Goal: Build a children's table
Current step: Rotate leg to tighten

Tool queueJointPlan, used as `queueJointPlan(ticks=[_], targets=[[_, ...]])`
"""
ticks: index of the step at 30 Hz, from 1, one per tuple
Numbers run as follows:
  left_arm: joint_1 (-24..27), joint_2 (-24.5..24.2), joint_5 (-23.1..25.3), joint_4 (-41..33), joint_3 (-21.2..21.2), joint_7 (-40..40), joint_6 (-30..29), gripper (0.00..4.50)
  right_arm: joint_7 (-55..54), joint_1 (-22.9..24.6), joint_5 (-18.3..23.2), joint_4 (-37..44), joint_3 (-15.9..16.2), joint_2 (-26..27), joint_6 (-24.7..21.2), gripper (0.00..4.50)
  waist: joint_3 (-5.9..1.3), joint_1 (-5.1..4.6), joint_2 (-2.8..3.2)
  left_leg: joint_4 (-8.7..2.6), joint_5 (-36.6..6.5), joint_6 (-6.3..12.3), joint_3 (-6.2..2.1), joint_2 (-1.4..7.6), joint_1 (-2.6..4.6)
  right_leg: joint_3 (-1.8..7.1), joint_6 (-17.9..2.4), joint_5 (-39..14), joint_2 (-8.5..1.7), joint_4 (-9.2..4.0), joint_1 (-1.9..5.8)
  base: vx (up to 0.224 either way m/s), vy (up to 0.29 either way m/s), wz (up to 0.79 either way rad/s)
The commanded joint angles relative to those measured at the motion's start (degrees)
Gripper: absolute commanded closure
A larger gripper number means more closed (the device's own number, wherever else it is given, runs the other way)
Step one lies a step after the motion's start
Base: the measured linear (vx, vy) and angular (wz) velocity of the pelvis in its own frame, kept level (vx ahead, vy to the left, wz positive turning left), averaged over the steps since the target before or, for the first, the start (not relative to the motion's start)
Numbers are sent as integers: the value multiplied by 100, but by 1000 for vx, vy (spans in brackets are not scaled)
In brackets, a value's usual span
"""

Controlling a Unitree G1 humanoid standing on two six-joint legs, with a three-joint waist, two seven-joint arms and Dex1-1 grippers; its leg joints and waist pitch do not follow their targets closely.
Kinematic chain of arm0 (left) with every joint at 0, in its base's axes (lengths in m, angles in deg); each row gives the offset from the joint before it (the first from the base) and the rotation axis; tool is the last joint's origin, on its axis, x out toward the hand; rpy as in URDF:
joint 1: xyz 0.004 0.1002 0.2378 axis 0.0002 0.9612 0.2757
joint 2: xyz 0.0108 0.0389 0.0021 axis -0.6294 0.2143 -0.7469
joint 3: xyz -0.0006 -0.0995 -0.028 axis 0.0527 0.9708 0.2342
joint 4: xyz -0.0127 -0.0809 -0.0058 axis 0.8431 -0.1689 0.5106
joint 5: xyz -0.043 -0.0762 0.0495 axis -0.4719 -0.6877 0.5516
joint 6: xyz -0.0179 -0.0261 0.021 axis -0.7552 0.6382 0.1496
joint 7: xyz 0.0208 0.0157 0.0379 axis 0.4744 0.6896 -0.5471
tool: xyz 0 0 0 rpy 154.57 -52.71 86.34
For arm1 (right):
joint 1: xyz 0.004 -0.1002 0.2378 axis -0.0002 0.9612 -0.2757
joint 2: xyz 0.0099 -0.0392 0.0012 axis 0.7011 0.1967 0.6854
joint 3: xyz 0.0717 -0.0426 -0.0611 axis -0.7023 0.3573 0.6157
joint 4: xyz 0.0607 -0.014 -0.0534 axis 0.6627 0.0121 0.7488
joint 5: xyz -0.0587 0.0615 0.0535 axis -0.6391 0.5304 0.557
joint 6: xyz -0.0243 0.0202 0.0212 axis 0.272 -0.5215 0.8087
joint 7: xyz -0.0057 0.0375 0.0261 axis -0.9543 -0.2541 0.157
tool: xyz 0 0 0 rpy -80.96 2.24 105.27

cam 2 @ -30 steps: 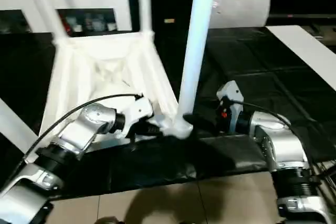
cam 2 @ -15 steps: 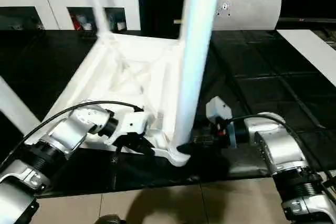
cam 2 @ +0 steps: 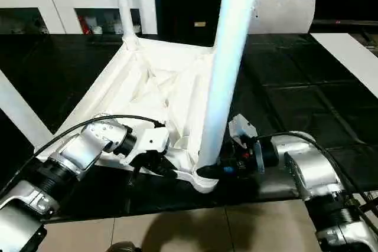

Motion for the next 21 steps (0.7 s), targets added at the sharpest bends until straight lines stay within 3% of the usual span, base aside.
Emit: queueJointPlan(ticks=[1, 3, 5, 6, 7, 9, 10, 11, 13, 14, 15, 16, 17, 18, 20, 21], targets=[[4, 204, -140, -190, 243, 463, -436, 450, -605, -29, 77, 233, -145, 188, -366, 238, -435, -42, -96, -360, -580, 354, -32, 190, -10, 406, 68, -2293, -413, -487, 383, 0, 0, 0], [50, 455, -200, -288, 474, 1010, -976, 450, -1529, -57, -239, 220, -146, 516, -575, 241, -392, -104, -77, -359, -719, 217, -30, 154, 21, 352, 171, -2663, -411, -566, 351, 0, 0, 0], [67, 620, -128, -366, 553, 1392, -1307, 450, -2148, -122, -389, 127, -182, 805, -764, 244, -388, -198, -97, -343, -818, 135, -35, 117, 5, 290, 325, -2893, -398, -625, 374, 0, 0, 0], [75, 710, -116, -404, 586, 1543, -1465, 450, -2405, -165, -421, 67, -216, 937, -862, 244, -383, -283, -106, -331, -899, 113, -55, 98, -55, 235, 493, -3001, -389, -648, 422, 0, 0, 0], [78, 757, -111, -422, 604, 1619, -1544, 450, -2533, -187, -437, 36, -234, 1004, -911, 246, -398, -353, -93, -318, -938, 121, -53, 88, -16, 207, 556, -3010, -388, -693, 402, 0, 0, 0], [94, 969, -114, -480, 686, 1926, -1814, 450, -3029, -273, -484, -92, -319, 1293, -1088, 246, -394, -466, -111, -296, -978, 181, -44, 58, -39, 183, 623, -3001, -369, -718, 404, 0, 0, 0], [45, 1353, -162, -372, 892, 2478, -2016, 450, -3695, -411, -594, -338, -401, 1700, -1206, 248, -396, -490, -89, -291, -990, 230, -48, 51, -32, 174, 642, -3009, -368, -737, 395, 0, 0, 0], [9, 1526, -184, -298, 1000, 2748, -2086, 450, -4009, -481, -656, -459, -437, 1878, -1241, 248, -392, -540, -56, -305, -968, 224, -65, 88, -18, 165, 549, -2929, -369, -743, 384, 0, 0, 0], [-50, 1699, -201, -193, 1133, 3072, -2147, 450, -4350, -573, -661, -616, -548, 2079, -1262, 248, -407, -579, -51, -299, -1005, 233, -72, 90, -12, 154, 525, -2889, -362, -747, 396, 0, 0, 0], [-168, 1975, -228, 13, 1358, 3623, -2102, 450, -4649, -739, -624, -931, -698, 2321, -980, 248, -402, -608, -57, -305, -1028, 258, -70, 92, -2, 157, 512, -2872, -363, -760, 391, 0, 0, 0], [-201, 2060, -220, 58, 1419, 3779, -2088, 450, -4746, -778, -664, -1008, -719, 2389, -856, 214, -407, -630, -56, -300, -1059, 278, -62, 96, 13, 161, 470, -2854, -367, -766, 380, 0, 0, 0], [-207, 2082, -213, 58, 1413, 3789, -2075, 450, -4772, -788, -657, -1031, -735, 2423, -845, 214, -419, -623, -58, -300, -1030, 292, -62, 89, 18, 169, 449, -2809, -370, -756, 385, 0, 0, 0], [-203, 2101, -193, 28, 1368, 3746, -2076, 450, -4839, -793, -647, -1043, -771, 2489, -826, 194, -431, -617, -69, -327, -899, 347, -74, 99, -14, 221, 383, -2607, -376, -699, 415, 0, 0, 0], [-165, 2068, -146, -65, 1280, 3656, -2101, 450, -4884, -786, -649, -1016, -800, 2535, -828, 180, -439, -599, -44, -350, -761, 392, -92, 136, -29, 271, 272, -2385, -396, -652, 424, 0, 0, 0], [-118, 1985, -93, -142, 1178, 3536, -2061, 450, -4829, -762, -656, -972, -784, 2512, -810, 161, -454, -578, -44, -359, -578, 432, -91, 163, 2, 340, 24, -2085, -419, -573, 407, 0, 0, 0], [-110, 1970, -86, -154, 1163, 3513, -2053, 450, -4814, -756, -657, -962, -779, 2505, -808, 152, -476, -555, -49, -357, -349, 491, -102, 180, -50, 376, -110, -1752, -432, -481, 452, 0, 0, 0]])
